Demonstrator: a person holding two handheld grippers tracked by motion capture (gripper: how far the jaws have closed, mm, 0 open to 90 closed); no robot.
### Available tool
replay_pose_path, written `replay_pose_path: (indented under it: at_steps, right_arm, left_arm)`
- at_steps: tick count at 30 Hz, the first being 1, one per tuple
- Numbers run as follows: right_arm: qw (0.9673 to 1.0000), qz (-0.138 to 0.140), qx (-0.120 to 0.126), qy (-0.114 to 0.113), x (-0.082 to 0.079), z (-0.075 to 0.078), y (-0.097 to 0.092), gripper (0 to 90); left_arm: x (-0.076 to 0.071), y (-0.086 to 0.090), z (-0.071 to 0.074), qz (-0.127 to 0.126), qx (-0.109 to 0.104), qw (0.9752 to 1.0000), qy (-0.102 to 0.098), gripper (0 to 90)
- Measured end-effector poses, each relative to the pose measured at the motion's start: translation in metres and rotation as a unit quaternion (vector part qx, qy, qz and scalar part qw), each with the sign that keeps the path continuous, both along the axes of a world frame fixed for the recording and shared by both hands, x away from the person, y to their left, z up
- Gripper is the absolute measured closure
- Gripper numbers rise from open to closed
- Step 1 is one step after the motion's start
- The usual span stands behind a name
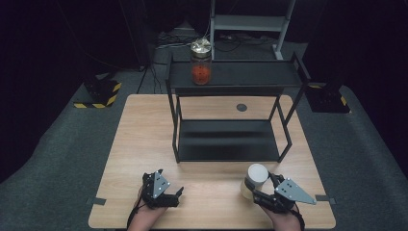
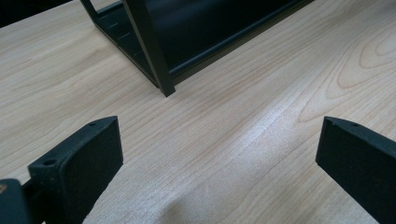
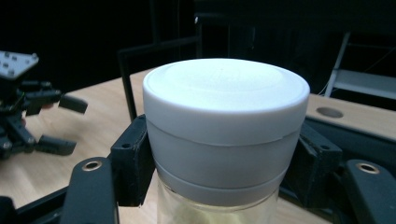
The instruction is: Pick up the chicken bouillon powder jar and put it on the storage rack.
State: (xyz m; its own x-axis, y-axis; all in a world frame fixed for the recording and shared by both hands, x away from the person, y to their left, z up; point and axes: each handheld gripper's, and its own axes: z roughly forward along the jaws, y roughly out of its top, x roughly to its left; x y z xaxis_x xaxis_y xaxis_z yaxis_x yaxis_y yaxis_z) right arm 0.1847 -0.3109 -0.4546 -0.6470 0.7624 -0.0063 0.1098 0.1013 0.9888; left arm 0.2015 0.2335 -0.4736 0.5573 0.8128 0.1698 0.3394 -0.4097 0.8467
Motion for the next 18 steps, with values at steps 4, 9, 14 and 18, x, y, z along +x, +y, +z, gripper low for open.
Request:
replay_pose_path:
  at_steps: [4,9,14,18]
  right_arm:
    - [0.9999,-0.008,0.006,-0.003,0.0,0.008,-0.003,33.9]
    - [0.9999,-0.007,0.004,-0.008,0.007,0.022,-0.002,33.9]
    - [0.9999,-0.001,0.009,-0.01,0.016,0.041,-0.001,33.8]
    - [0.9998,0.001,0.016,-0.01,0.024,0.056,0.001,33.8]
  left_arm:
    - [0.0,0.002,-0.001,-0.001,-0.004,1.0,-0.001,0.9]
    - [0.0,0.003,-0.001,0.0,-0.008,1.0,0.0,0.9]
    - [0.0,0.002,0.0,-0.002,-0.005,1.0,-0.001,0.9]
    - [0.0,0.003,-0.001,-0.003,-0.006,1.0,-0.002,0.9]
